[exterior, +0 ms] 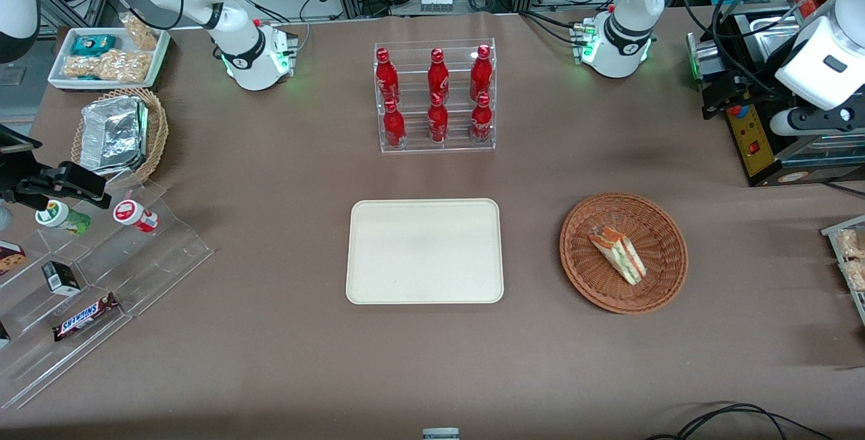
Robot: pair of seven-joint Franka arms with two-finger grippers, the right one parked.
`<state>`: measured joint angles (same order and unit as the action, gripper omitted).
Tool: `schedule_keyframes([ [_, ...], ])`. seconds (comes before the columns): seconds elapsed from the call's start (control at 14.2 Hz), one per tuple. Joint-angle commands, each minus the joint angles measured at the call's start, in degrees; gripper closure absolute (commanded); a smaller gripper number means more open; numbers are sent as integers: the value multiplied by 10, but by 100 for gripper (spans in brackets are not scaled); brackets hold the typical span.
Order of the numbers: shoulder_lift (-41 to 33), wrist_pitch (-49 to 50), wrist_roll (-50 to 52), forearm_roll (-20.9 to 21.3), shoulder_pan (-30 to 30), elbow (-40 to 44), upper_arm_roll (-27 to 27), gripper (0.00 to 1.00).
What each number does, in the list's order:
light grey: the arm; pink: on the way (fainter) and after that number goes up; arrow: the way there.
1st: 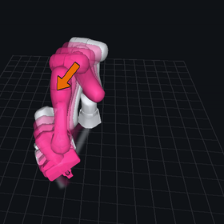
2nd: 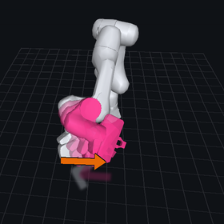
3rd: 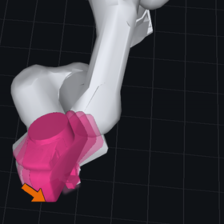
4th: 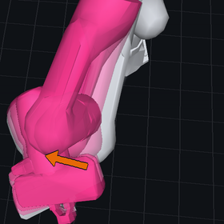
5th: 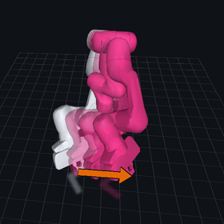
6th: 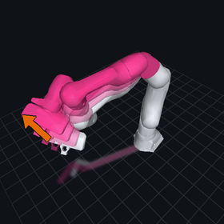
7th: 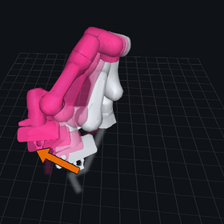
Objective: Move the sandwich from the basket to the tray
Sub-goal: 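Move the left gripper over the sandwich in the wicker basket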
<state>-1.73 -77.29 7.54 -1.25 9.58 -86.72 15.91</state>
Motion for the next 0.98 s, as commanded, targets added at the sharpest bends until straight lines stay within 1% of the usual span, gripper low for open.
schedule_keyframes([
  [0.0,7,12,-9,-1,4,15,3,0],
  [0.28,17,11,-5,0,4,14,3,0],
  [0.42,43,11,-3,0,4,13,2,0],
  [0.49,58,11,8,1,4,13,2,0],
  [0.63,95,4,61,1,3,10,3,0],
  [0.7,113,-20,89,1,-1,2,4,0],
  [0.91,117,-159,204,8,-8,-79,8,0],
])
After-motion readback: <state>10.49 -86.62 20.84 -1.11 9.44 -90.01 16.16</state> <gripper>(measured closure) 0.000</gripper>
